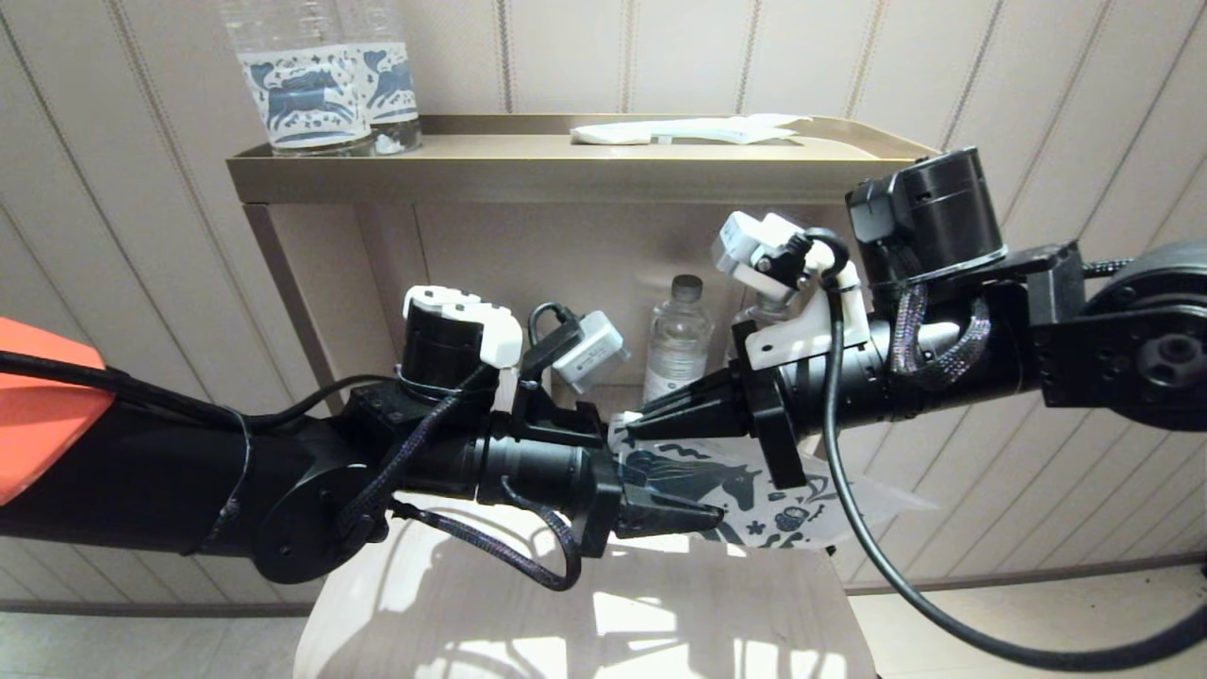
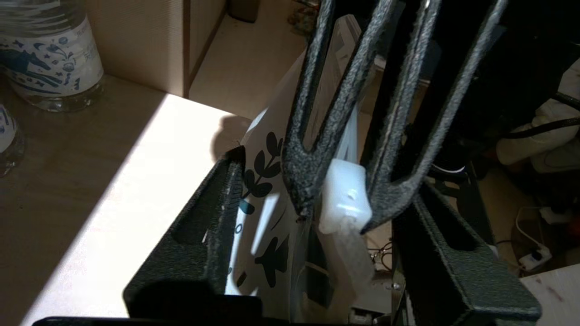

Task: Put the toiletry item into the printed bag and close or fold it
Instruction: Close the strorage bag and place it on the desk

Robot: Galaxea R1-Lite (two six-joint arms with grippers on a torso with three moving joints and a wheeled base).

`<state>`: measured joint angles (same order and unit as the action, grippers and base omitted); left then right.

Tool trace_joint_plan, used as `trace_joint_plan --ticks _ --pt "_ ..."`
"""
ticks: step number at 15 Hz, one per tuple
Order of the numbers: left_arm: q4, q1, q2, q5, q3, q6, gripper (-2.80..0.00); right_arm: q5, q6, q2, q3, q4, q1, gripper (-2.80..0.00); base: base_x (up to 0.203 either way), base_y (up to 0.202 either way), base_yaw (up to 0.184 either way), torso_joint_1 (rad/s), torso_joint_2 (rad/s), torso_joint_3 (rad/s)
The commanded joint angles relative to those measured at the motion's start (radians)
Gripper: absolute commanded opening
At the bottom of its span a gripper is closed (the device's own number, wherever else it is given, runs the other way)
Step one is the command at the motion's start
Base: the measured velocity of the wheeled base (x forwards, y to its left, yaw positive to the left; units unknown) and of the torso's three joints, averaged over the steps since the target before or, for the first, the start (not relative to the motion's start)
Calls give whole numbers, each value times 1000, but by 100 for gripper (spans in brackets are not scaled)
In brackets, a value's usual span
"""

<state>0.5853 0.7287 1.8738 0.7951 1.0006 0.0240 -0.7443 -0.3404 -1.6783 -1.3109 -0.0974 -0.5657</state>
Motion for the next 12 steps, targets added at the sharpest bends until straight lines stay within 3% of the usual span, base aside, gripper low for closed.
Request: trace_joint_plan --ticks 1,4,8,12 --pt "7 0 2 6 -2 2 0 -6 -6 -6 5 -1 0 -280 0 0 0 0 0 0" --pt "19 -12 -9 4 -4 16 0 -7 -6 -5 9 -2 0 -280 0 0 0 0 0 0" --pt "37 -32 -22 6 -40 92 0 -7 -8 -4 12 -1 0 -280 0 0 0 0 0 0" --pt "37 -31 -13 7 -36 97 0 -9 -8 -6 8 -1 0 -280 0 0 0 0 0 0"
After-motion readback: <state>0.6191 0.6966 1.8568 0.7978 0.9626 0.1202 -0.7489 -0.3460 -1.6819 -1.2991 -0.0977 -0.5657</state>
